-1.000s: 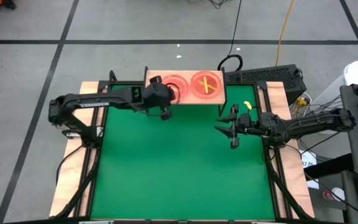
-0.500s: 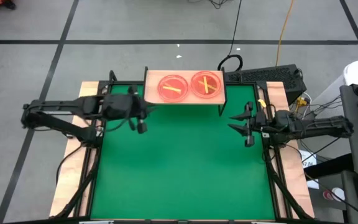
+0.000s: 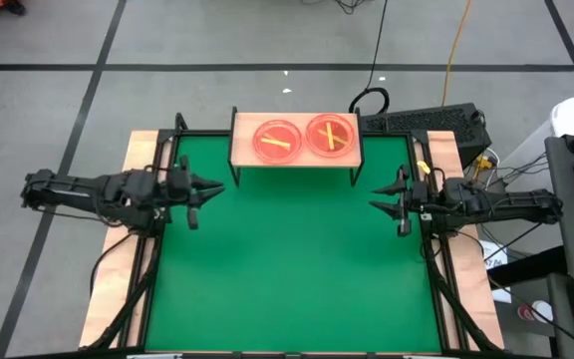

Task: Place and stack plates onto a shelf
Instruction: Return to Home Position

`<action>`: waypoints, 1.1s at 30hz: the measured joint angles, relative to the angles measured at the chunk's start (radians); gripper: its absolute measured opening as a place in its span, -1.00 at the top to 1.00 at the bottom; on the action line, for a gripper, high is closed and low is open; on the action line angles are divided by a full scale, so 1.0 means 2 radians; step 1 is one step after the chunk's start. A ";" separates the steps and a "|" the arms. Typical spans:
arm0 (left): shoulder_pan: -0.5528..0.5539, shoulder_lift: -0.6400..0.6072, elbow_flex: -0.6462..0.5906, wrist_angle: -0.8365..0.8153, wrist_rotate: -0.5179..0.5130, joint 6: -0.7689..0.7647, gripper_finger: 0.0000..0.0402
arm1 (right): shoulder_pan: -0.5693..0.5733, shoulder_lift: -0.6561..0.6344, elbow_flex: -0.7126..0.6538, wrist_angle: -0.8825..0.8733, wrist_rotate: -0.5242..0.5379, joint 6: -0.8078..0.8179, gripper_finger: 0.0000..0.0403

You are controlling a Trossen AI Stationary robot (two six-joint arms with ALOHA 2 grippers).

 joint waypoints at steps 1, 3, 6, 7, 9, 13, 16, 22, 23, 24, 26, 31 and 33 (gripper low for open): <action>-0.004 -0.014 -0.008 0.001 0.000 0.000 0.68 | 0.000 -0.005 0.000 -0.009 0.000 0.000 0.34; -0.010 -0.042 -0.024 0.000 0.000 0.000 0.68 | 0.000 -0.017 -0.004 -0.015 0.001 0.002 0.34; -0.017 -0.089 -0.047 0.001 -0.001 0.003 0.68 | 0.000 -0.043 -0.022 -0.010 0.001 0.003 0.34; -0.019 -0.103 -0.055 0.002 -0.005 0.003 0.68 | 0.000 -0.053 -0.031 -0.007 0.002 0.003 0.34; -0.021 -0.134 -0.075 0.012 -0.010 0.003 0.68 | -0.001 -0.075 -0.053 0.001 0.011 -0.001 0.34; -0.021 -0.189 -0.118 0.026 -0.010 0.004 0.68 | -0.001 -0.114 -0.103 0.032 0.068 0.012 0.34; -0.021 -0.224 -0.146 0.033 -0.009 0.001 0.68 | -0.001 -0.133 -0.129 0.031 0.078 0.023 0.34; -0.021 -0.271 -0.194 0.042 0.003 -0.008 0.68 | -0.001 -0.145 -0.156 0.032 0.078 0.053 0.34; -0.021 -0.277 -0.200 0.042 0.005 -0.013 0.68 | -0.001 -0.146 -0.160 0.032 0.078 0.056 0.34; -0.021 -0.282 -0.206 0.041 0.007 -0.017 0.68 | -0.001 -0.146 -0.163 0.033 0.078 0.059 0.34; -0.021 -0.291 -0.218 0.044 0.014 -0.017 0.68 | -0.001 -0.145 -0.168 0.029 0.078 0.065 0.34; -0.021 -0.306 -0.257 0.069 0.018 -0.013 0.68 | -0.001 -0.144 -0.169 0.025 0.077 0.069 0.34; -0.021 -0.307 -0.274 0.088 0.018 -0.011 0.68 | -0.001 -0.144 -0.169 0.026 0.077 0.069 0.34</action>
